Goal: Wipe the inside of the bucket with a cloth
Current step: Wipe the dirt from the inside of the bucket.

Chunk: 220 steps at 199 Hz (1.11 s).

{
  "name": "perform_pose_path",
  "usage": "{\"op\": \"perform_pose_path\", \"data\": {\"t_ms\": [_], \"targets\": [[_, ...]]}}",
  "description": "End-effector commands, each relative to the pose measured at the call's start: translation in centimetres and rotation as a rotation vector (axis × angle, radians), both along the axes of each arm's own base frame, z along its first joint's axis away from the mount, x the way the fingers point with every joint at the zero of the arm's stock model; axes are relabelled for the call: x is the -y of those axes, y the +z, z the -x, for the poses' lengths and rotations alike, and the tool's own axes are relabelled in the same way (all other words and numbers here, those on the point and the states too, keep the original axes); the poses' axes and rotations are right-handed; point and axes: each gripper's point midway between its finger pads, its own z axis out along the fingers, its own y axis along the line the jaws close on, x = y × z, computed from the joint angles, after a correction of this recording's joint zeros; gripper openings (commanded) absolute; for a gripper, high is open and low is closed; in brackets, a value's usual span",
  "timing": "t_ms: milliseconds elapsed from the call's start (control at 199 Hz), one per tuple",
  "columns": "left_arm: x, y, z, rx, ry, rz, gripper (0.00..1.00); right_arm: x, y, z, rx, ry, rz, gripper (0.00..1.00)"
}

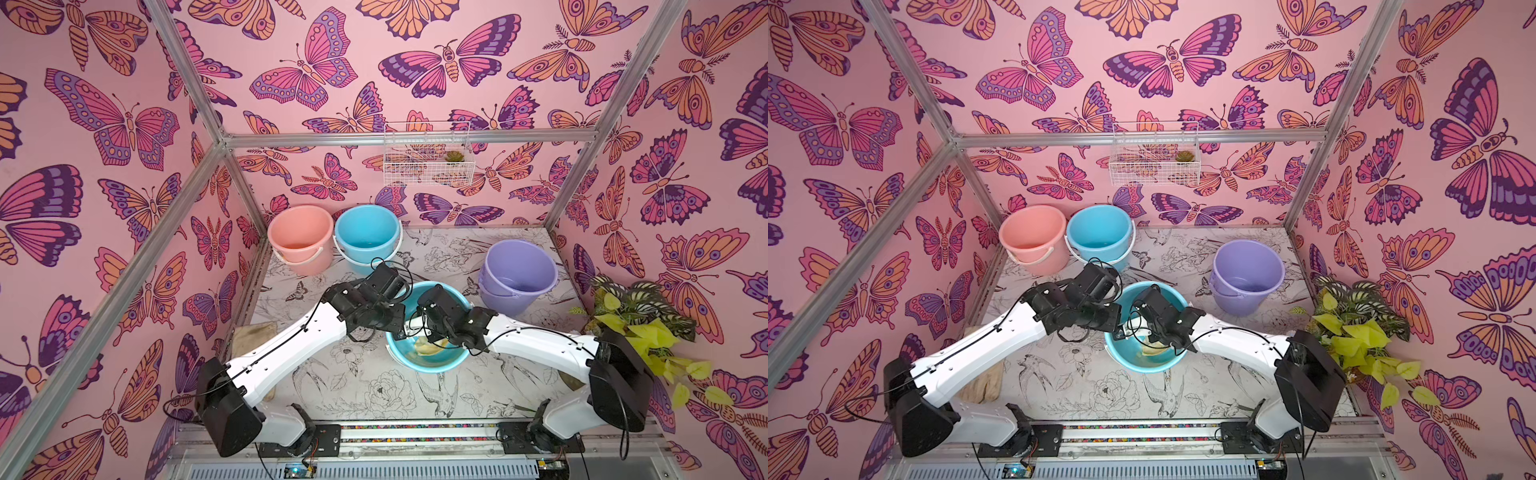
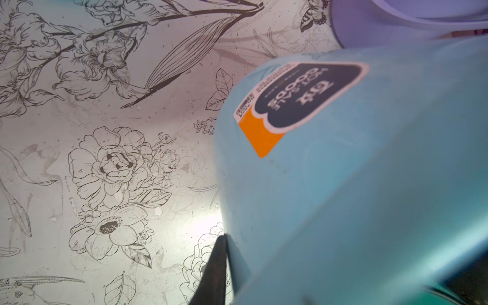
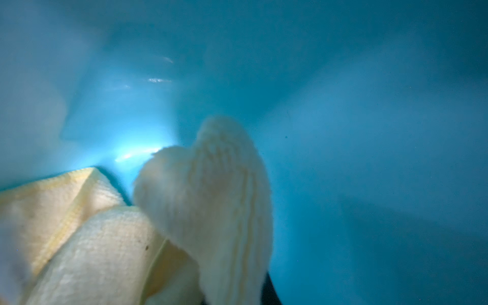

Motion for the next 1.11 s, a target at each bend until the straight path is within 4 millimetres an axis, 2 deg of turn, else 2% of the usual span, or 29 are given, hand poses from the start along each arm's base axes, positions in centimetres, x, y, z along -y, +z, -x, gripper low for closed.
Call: {"op": "perform_pose_path", "data": {"t_ms": [0, 126, 226, 372, 472, 548, 638, 759, 935, 1010, 1100], "targets": [[2.1, 2.2, -0.2, 0.028, -0.034, 0.101, 0.00, 2.9, 0.8, 0.7, -0.001, 0.001, 0.181, 0.00], [2.1, 2.4, -0.2, 0.031, -0.038, 0.102, 0.00, 4.8, -0.2, 3.7, -0.163, 0.025, 0.260, 0.00], [2.0, 2.6, -0.1, 0.034, -0.033, 0.104, 0.00, 4.9, -0.4, 6.1, -0.302, 0.044, 0.234, 0.00], [1.9, 2.7, -0.1, 0.038, -0.036, 0.100, 0.00, 2.3, -0.4, 8.8, -0.461, 0.096, 0.082, 0.00], [1.8, 2.5, 0.0, 0.032, -0.030, 0.100, 0.00, -0.8, -0.1, 9.2, -0.502, 0.129, -0.081, 0.00], [1.9, 2.5, 0.0, 0.030, -0.036, 0.101, 0.00, -3.1, 0.2, 8.9, -0.493, 0.162, -0.206, 0.00], [1.9, 2.6, 0.0, 0.027, -0.033, 0.105, 0.00, -5.3, 1.2, 7.4, -0.436, 0.163, -0.329, 0.00], [1.9, 2.6, 0.2, 0.023, -0.034, 0.107, 0.00, -6.7, 2.9, 4.8, -0.301, 0.148, -0.404, 0.00], [1.9, 2.2, 0.3, 0.014, -0.034, 0.103, 0.00, -6.0, 5.1, 1.2, -0.055, 0.114, -0.353, 0.00], [1.9, 2.2, 0.3, 0.014, -0.030, 0.103, 0.00, -4.9, 5.5, 0.0, 0.037, 0.098, -0.285, 0.00], [2.0, 2.2, 0.3, 0.014, -0.035, 0.100, 0.00, -3.3, 5.3, -0.5, 0.094, 0.098, -0.155, 0.00]]}}
